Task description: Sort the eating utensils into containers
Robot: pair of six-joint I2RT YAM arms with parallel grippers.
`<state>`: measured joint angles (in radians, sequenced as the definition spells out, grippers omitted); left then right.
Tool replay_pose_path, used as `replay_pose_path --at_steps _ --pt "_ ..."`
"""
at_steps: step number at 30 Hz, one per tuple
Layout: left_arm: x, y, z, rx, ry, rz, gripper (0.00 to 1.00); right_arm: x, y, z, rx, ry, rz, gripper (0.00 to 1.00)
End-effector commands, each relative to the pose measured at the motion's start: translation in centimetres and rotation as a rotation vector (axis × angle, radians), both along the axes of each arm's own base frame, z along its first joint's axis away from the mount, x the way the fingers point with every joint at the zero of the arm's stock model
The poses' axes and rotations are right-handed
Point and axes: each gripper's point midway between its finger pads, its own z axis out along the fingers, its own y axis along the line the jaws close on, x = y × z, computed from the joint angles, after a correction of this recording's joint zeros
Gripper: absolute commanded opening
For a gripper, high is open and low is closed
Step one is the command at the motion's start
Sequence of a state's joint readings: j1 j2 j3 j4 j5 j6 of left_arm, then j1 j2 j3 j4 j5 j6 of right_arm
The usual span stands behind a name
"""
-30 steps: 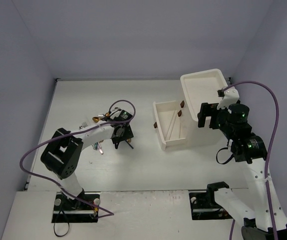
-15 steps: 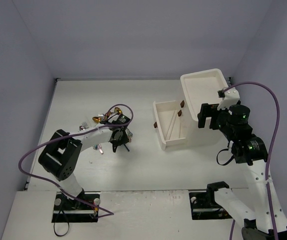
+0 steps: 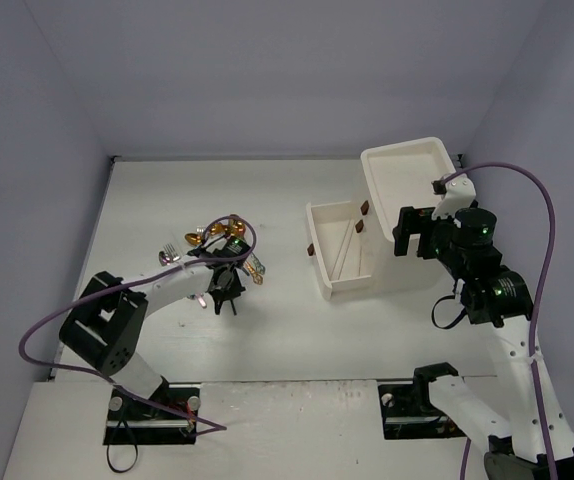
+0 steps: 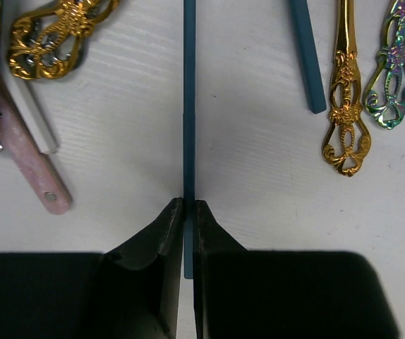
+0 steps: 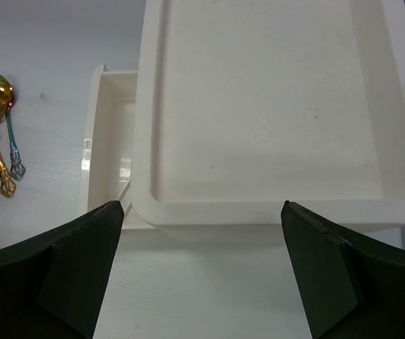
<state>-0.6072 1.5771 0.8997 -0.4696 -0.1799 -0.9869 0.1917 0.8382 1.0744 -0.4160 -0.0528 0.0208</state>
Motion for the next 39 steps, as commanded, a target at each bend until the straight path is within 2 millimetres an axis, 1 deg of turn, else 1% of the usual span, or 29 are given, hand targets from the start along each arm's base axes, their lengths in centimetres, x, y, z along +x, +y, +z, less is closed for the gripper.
replay_pose_path --at_steps 1,2,5,7,8,10,12,13,16,17,19,20,23,25,26,27,28,30,31,33,35,37,39 --pt "0.8 0.5 4.3 0.021 -0.108 -0.047 0.00 0.8 0.5 1.3 0.004 -0.057 0.021 0.93" --pt "1.1 0.1 5.6 0.016 -0.143 -0.070 0.00 0.8 0.5 1.4 0.005 -0.061 0.021 0.93" --pt "2.4 -2.0 9.5 0.003 -0.251 -0.172 0.00 0.8 0.5 1.7 0.005 -0.066 0.019 0.93" --pt "3.3 -4.2 12.0 -0.020 -0.307 -0.241 0.00 0.7 0.5 1.7 0.005 -0.067 0.020 0.93" --pt "3.9 -5.8 13.3 -0.033 -0.330 -0.290 0.00 0.8 0.5 1.6 0.005 -0.066 0.020 0.93" --pt "5.3 -9.0 16.8 -0.090 -0.397 -0.349 0.00 0.7 0.5 1.7 0.005 -0.068 0.020 0.93" --pt "6.3 -12.7 17.2 -0.122 -0.399 -0.414 0.00 0.7 0.5 1.5 0.004 -0.065 0.019 0.93" --pt "6.3 -14.5 17.6 -0.148 -0.404 -0.457 0.00 0.7 0.4 1.5 0.004 -0.063 0.018 0.93" --pt "7.6 -19.6 19.0 -0.199 -0.438 -0.531 0.00 0.7 0.4 1.5 0.003 -0.065 0.016 0.93" --pt "7.3 -20.1 19.0 -0.204 -0.435 -0.553 0.00 0.6 0.4 1.5 0.002 -0.067 0.016 0.93" --pt "8.3 -23.3 18.7 -0.232 -0.431 -0.596 0.00 0.6 0.5 1.4 0.003 -0.064 0.021 0.93" --pt "8.3 -24.4 18.3 -0.249 -0.417 -0.611 0.00 0.6 0.5 1.3 0.003 -0.062 0.020 0.93" --pt "8.2 -26.8 17.0 -0.272 -0.389 -0.645 0.00 0.4 0.3 1.3 0.002 -0.067 0.012 0.93" --pt "8.0 -27.7 15.6 -0.265 -0.361 -0.658 0.00 0.3 0.2 1.3 -0.002 -0.070 0.005 0.93" --pt "7.8 -27.9 15.2 -0.263 -0.350 -0.661 0.00 0.2 0.1 1.5 -0.001 -0.074 0.004 0.93" --pt "7.6 -28.0 14.9 -0.259 -0.343 -0.662 0.03 0.1 0.1 1.5 -0.001 -0.078 0.003 0.93" --pt "7.4 -28.0 14.6 -0.251 -0.336 -0.663 0.08 0.1 0.1 1.6 -0.001 -0.080 0.002 0.94" --pt "7.2 -27.6 14.0 -0.232 -0.327 -0.658 0.24 0.0 0.0 1.6 -0.003 -0.083 -0.001 0.94" --pt "7.2 -27.3 14.0 -0.221 -0.329 -0.652 0.30 0.0 0.0 1.6 -0.003 -0.083 -0.001 0.94" --pt "7.4 -26.3 14.7 -0.192 -0.350 -0.629 0.42 0.0 0.0 1.6 -0.003 -0.082 -0.001 0.94" --pt "7.4 -25.0 16.0 -0.170 -0.373 -0.598 0.49 0.0 -0.1 1.6 -0.002 -0.085 -0.003 0.94" --pt "8.0 -23.1 16.9 -0.142 -0.400 -0.544 0.52 0.0 -0.1 1.6 -0.002 -0.083 -0.004 0.94" --pt "8.1 -20.4 17.4 -0.131 -0.407 -0.472 0.52 -0.1 0.0 1.4 -0.003 -0.080 -0.001 0.94"
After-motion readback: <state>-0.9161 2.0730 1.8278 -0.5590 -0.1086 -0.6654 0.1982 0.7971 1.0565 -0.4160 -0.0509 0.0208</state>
